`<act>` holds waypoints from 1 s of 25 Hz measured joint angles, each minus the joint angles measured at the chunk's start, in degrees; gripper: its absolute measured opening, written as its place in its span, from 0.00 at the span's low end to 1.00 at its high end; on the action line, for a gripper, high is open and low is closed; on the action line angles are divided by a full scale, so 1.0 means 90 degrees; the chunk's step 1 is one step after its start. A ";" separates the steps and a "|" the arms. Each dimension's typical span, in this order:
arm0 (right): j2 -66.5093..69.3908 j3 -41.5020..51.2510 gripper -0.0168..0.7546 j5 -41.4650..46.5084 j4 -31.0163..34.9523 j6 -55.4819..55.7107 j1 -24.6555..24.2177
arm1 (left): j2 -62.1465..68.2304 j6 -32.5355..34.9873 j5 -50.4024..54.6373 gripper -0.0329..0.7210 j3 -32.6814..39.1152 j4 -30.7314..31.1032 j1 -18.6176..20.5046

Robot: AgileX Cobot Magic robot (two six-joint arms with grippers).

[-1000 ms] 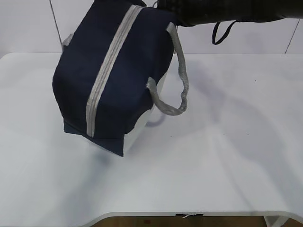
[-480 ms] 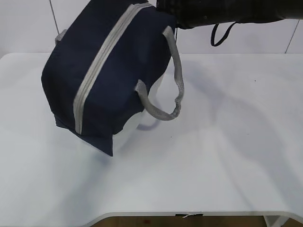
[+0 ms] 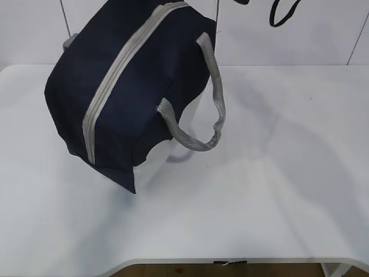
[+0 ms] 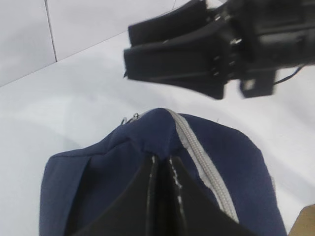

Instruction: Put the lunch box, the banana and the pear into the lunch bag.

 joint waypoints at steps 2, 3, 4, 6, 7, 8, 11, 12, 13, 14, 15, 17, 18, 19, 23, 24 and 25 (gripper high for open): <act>-0.0218 -0.0003 0.72 0.0000 -0.0201 0.0025 -0.0014 | 0.0042 0.0000 0.0000 0.06 0.0000 -0.0005 0.0000; -0.0307 -0.0003 0.72 0.0012 -0.0315 0.0070 -0.0014 | 0.0092 0.0004 0.0000 0.06 0.0000 -0.0015 0.0000; -0.0413 -0.0003 0.72 0.0024 -0.0502 0.0145 -0.0014 | 0.0157 0.0004 -0.0030 0.06 0.0000 -0.0015 0.0000; -0.0596 -0.0003 0.72 0.0057 -0.0985 0.0449 -0.0030 | 0.0299 0.0004 -0.0095 0.06 0.0000 -0.0015 0.0000; -0.0689 -0.0003 0.72 0.0097 -0.1213 0.0612 -0.0030 | 0.0378 0.0004 -0.0164 0.06 0.0000 -0.0015 0.0000; -0.0768 -0.0003 0.72 0.0145 -0.1508 0.0821 -0.0030 | 0.0458 0.0004 -0.0226 0.06 0.0000 -0.0028 0.0000; -0.0911 -0.0003 0.72 0.0360 -0.2314 0.1420 -0.0030 | 0.0620 0.0004 -0.0459 0.06 0.0000 -0.0260 0.0000; -0.0939 -0.0003 0.72 0.0476 -0.2561 0.1594 -0.0030 | 0.0679 0.0004 -0.0550 0.06 0.0000 -0.0370 0.0000; -0.0944 -0.0003 0.72 0.0575 -0.2778 0.1771 -0.0030 | 0.0711 0.0004 -0.0619 0.06 0.0000 -0.0456 0.0000; -0.0955 -0.0003 0.72 0.0699 -0.2933 0.1904 -0.0030 | 0.0759 0.0004 -0.0690 0.06 0.0000 -0.0523 0.0000; -0.0955 -0.0003 0.72 0.0828 -0.3107 0.2038 -0.0030 | 0.0806 0.0004 -0.0744 0.06 0.0000 -0.0581 0.0000; -0.0955 -0.0003 0.72 0.1078 -0.3378 0.2254 -0.0030 | 0.0888 0.0004 -0.0844 0.06 0.0000 -0.0671 0.0000; -0.0955 -0.0003 0.72 0.1225 -0.3510 0.2346 -0.0030 | 0.0923 0.0004 -0.0875 0.06 0.0000 -0.0691 0.0000; -0.0955 -0.0003 0.72 0.1379 -0.3640 0.2440 -0.0030 | 0.0952 0.0004 -0.0889 0.06 0.0000 -0.0691 0.0000; -0.1015 -0.0003 0.72 0.1924 -0.4215 0.2843 -0.0030 | 0.1000 0.0004 -0.0914 0.09 0.0000 -0.0678 0.0000; -0.1077 -0.0003 0.72 0.2025 -0.4327 0.2941 -0.0030 | 0.1000 0.0004 -0.0914 0.13 0.0000 -0.0666 0.0000; -0.1154 -0.0003 0.72 0.2118 -0.4442 0.3018 -0.0030 | 0.1000 0.0004 -0.0914 0.20 0.0000 -0.0654 0.0000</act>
